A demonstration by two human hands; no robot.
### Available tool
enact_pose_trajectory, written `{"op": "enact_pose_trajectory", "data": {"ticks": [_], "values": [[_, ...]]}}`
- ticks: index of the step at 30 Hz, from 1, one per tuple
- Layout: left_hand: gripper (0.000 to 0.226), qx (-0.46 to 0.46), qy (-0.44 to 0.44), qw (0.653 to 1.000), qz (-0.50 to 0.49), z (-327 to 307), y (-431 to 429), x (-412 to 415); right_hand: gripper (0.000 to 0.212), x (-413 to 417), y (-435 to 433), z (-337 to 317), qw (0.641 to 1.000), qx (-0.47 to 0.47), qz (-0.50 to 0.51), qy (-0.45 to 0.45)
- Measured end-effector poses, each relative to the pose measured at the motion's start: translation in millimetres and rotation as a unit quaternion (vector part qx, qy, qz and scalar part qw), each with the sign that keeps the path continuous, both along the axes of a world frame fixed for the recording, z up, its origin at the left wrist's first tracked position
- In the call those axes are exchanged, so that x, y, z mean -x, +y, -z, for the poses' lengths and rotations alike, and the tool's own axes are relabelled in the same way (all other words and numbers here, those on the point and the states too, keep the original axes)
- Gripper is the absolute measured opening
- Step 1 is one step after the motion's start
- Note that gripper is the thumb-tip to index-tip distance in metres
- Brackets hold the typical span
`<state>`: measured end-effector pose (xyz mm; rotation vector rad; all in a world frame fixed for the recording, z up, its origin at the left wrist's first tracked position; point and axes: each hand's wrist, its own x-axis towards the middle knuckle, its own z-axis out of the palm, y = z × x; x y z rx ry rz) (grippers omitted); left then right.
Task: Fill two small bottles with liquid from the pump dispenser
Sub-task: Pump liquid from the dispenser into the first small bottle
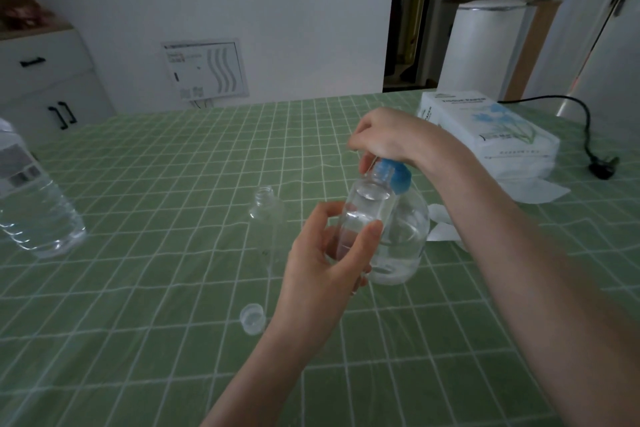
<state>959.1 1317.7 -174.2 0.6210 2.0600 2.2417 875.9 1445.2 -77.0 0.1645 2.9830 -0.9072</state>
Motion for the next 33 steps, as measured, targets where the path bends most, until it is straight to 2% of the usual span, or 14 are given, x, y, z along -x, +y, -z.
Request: {"op": "enact_pose_trajectory", "data": {"ticks": [19,26,29,33], "values": [[0.032,0.016,0.004,1.000,-0.014,2.5,0.2,1.4,0.034,4.6,1.5,6.6,1.000,0.021,-0.001,-0.003],[0.040,0.009,0.011,1.000,-0.024,1.5,1.9,2.7,0.041,3.4,2.9,3.3,0.996,0.079,-0.001,0.049],[0.040,0.007,0.007,1.000,-0.016,0.9,2.6,2.3,0.041,1.9,4.4,3.5,0.992,0.120,-0.031,0.022],[0.039,-0.008,0.008,1.000,-0.025,-0.3,4.3,4.0,0.028,3.2,7.9,-2.8,0.982,0.184,-0.044,-0.006]]}}
